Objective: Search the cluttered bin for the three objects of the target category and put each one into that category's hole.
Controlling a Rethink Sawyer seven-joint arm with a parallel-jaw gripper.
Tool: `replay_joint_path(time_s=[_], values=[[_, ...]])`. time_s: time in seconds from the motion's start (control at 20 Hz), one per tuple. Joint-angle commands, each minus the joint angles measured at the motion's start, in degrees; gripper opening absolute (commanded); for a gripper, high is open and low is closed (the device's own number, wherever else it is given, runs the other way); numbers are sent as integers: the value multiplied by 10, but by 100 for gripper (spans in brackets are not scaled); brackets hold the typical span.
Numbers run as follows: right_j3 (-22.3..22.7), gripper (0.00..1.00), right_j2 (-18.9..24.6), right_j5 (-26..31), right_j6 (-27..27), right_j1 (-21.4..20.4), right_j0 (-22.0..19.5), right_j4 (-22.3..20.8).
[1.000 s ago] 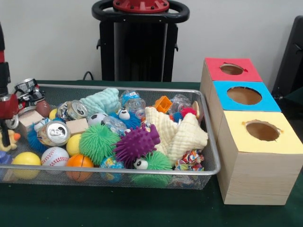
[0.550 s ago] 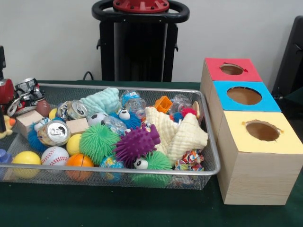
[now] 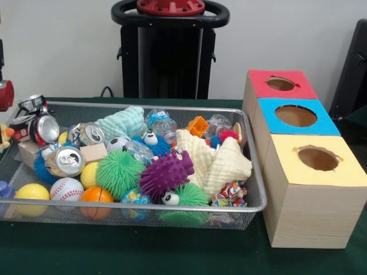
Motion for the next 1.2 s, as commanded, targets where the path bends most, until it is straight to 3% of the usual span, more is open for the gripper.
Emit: replay_joint_path(time_s=[0.05,0.2,0.35,0.55,0.85,1.0,1.2], values=[[104,0,-73,-7,93,-89,104,-22],[126,0,-79,-4,99,-110,131,1],[115,0,-84,9,93,-113,155,25],[30,0,-109,47,116,-85,217,51],[-176,0,-120,144,78,18,285,109],[-227,0,-99,163,36,58,289,146],[-261,0,-104,188,28,60,311,167]])
